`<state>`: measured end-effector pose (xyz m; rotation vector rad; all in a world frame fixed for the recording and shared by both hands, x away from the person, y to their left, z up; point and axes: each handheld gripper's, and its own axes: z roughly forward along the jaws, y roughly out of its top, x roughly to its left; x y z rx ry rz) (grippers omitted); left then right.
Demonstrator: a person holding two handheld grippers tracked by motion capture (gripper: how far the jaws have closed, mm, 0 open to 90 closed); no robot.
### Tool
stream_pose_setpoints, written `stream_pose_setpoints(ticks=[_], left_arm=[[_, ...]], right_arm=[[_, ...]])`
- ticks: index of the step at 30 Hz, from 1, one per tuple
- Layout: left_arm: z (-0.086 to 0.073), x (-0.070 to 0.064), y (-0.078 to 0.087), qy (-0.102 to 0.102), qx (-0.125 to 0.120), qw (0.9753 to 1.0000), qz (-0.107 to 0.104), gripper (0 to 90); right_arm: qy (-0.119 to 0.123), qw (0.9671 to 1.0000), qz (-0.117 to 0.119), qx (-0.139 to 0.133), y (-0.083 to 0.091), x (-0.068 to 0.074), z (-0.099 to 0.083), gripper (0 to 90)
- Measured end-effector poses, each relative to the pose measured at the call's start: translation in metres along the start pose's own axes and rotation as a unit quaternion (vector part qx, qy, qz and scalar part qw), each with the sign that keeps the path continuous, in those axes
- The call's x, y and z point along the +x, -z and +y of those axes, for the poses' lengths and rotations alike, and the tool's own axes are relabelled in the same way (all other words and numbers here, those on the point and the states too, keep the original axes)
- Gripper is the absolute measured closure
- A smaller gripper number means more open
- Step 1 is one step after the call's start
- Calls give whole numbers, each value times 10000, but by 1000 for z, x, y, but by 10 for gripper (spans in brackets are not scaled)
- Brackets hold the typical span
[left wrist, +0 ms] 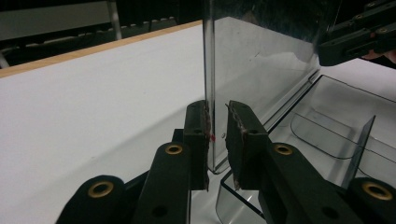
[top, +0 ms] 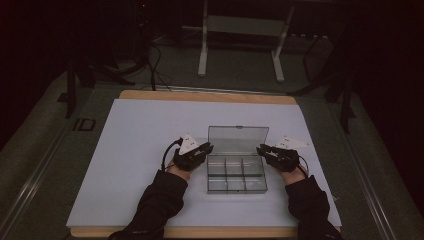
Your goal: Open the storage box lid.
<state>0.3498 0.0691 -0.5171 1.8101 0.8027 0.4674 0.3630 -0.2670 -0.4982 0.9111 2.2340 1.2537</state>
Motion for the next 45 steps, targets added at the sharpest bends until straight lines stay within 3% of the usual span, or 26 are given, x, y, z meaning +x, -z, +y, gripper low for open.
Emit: stream_pose_setpoints(ticks=[8, 26, 33, 36, 39, 45], left_arm=[[1, 2, -4, 157, 30, 9999, 67, 795], [2, 3, -11, 359, 193, 9990, 201, 724], [0, 4, -15, 543, 281, 9980, 138, 680], [0, 5, -19, 608, 443, 9972, 33, 628], [0, 4, -19, 593, 459, 9972, 50, 620], [0, 6, -21, 797, 531, 9954, 25, 602]], right_arm=[[-162, 9997, -166, 85, -4, 2, 1, 732], [-439, 9983, -267, 286, -12, 2, 2, 671], [-566, 9975, -226, 371, -15, 0, 3, 645], [-666, 9967, -208, 413, -16, -1, 3, 632], [-724, 9962, -202, 436, -16, -2, 4, 631], [-833, 9952, -242, 460, -17, -2, 4, 612]])
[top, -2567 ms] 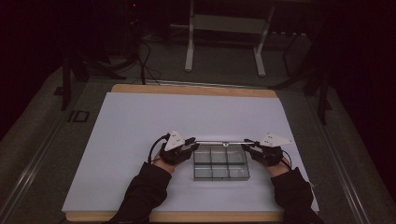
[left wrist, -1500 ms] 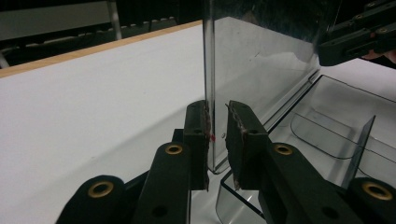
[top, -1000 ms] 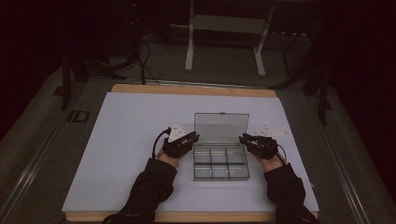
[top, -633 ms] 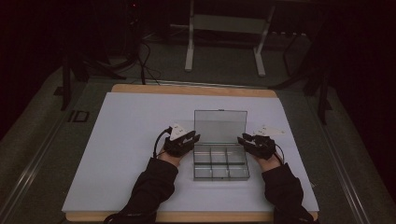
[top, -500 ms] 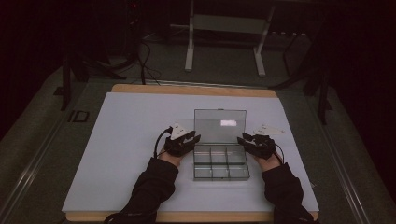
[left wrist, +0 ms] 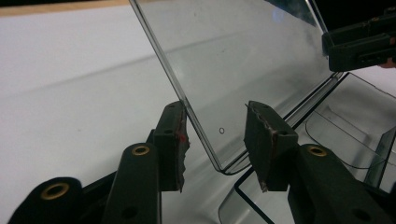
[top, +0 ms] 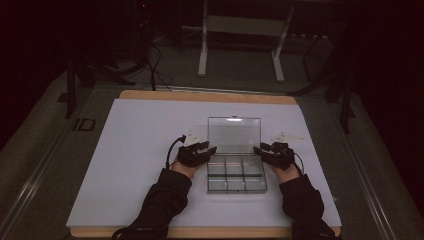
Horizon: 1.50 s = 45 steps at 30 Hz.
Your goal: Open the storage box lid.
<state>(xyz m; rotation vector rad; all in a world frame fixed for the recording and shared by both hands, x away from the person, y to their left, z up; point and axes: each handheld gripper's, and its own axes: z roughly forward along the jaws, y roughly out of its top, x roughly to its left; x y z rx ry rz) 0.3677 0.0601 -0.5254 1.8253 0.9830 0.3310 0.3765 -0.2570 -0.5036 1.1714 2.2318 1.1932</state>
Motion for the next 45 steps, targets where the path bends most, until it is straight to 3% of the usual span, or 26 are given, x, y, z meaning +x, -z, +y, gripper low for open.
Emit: stream_pose_setpoints(ticks=[12, 18, 22, 25, 28, 34, 35, 36, 37, 39, 41, 45], left_arm=[[3, 6, -3, 550, 239, 9982, -46, 554], [3, 5, -6, 579, 366, 9977, 15, 545], [2, 6, -7, 530, 318, 9981, 5, 544], [3, 5, -6, 355, 284, 9990, -14, 539], [5, 3, -4, 229, 223, 9995, -37, 452], [8, 1, 0, 130, 227, 9996, -115, 248], [9, 1, 4, 56, 171, 9993, -318, 248], [10, 0, 5, 9, 183, 9993, -318, 162], [10, -1, 7, -31, 190, 9995, -248, 146], [11, -1, 10, -105, 168, 9993, -328, 132], [11, -2, 13, -186, 187, 9991, -333, 91], [10, -4, 20, -240, 155, 9988, -387, 91]], right_arm=[[-81, 9999, -68, 100, -2, -1, 1, 613], [-104, 9998, -42, 178, -5, 0, 1, 623], [-117, 9998, -42, 172, -6, 0, 1, 616], [-67, 9998, 4, 177, -6, 0, 2, 598], [52, 9999, 17, 159, -5, 1, 3, 577], [224, 9997, 55, 111, -2, 4, 8, 444], [232, 9997, 41, 96, -1, 5, 9, 407], [211, 9997, 82, 55, 0, 4, 11, 355], [201, 9997, 104, 39, 1, 4, 11, 329], [195, 9997, 151, 84, 1, 2, 12, 263], [270, 9993, 222, 98, 3, 2, 12, 225], [307, 9991, 277, 106, 4, 2, 10, 181]])
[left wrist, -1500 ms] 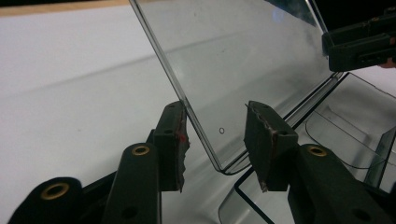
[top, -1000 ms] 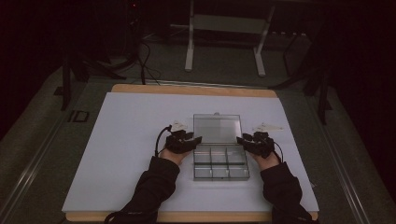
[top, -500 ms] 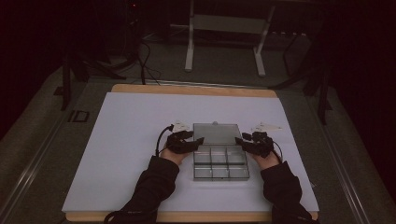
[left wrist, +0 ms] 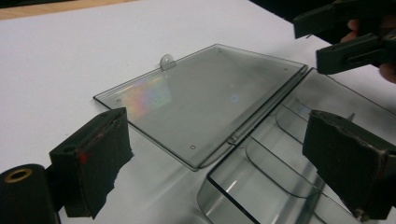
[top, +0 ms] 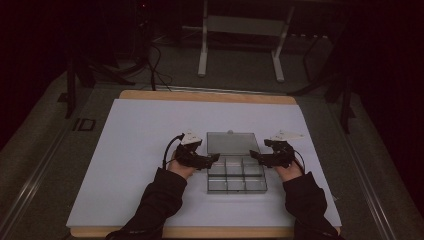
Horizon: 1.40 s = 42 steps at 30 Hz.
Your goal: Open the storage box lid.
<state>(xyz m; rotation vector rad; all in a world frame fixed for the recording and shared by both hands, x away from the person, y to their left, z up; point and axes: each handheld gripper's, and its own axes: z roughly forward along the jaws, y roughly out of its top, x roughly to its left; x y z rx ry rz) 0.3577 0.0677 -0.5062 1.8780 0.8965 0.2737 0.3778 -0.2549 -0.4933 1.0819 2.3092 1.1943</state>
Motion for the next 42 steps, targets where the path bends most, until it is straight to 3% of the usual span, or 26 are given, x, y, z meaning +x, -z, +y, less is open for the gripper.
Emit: stream_pose_setpoints(ticks=[2, 7, 15, 23, 29, 42], left_arm=[[-1, -1, 1, -8, -5, 10000, -18, 91], [-6, -8, 12, -258, 129, 9996, -14, 91], [-12, -7, 29, -192, 22, 9998, -69, 92], [-21, -10, 42, -322, 46, 9995, -61, 92], [-29, -11, 49, -468, 122, 9987, 132, 92], [-53, 3, 62, -249, 156, 9991, 293, 92]], right_arm=[[26, 10000, 19, -2, 1, 0, -1, 176], [41, 10000, 49, 31, 8, 0, -6, 177], [133, 9999, -32, -52, 27, -1, -13, 177], [189, 9998, -67, 16, 40, -5, -25, 176], [123, 9998, -114, -91, 48, -7, -32, 176], [72, 9997, -234, -71, 54, -10, -53, 169]])
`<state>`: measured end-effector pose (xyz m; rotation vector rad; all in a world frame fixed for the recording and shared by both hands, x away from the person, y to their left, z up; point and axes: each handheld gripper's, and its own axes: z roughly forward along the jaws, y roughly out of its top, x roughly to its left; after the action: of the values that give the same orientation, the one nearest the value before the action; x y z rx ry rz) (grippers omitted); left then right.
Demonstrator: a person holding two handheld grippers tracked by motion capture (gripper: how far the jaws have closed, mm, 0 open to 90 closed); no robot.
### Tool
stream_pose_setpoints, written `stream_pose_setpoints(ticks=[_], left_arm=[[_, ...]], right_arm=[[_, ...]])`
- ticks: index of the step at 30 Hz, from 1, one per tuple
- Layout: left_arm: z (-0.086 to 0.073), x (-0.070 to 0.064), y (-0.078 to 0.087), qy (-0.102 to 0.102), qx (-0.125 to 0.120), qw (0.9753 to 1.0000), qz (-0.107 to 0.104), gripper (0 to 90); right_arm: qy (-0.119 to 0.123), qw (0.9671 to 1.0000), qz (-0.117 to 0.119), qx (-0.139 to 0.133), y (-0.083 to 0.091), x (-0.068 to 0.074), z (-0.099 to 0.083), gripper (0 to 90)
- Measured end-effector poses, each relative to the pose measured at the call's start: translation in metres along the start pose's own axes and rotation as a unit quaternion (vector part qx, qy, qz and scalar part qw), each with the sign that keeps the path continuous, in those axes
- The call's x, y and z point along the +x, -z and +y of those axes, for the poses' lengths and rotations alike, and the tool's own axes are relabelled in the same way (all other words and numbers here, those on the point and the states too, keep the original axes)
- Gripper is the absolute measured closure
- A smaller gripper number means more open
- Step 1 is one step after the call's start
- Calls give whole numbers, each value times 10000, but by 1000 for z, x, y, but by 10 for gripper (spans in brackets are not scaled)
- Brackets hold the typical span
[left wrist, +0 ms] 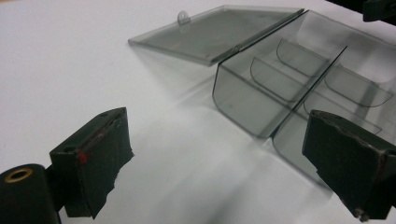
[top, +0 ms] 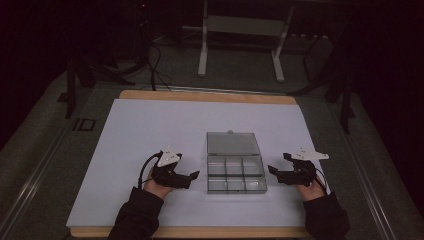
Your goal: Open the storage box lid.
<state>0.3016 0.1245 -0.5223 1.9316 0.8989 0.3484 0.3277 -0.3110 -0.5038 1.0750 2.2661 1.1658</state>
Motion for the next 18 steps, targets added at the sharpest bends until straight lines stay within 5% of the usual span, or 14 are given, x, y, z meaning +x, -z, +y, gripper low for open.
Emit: stream_pose_setpoints(ticks=[18], left_arm=[[-22, 6, 23, 34, 82, 9996, 284, 92]], right_arm=[[86, 9997, -238, 17, 13, 1, -33, 157]])
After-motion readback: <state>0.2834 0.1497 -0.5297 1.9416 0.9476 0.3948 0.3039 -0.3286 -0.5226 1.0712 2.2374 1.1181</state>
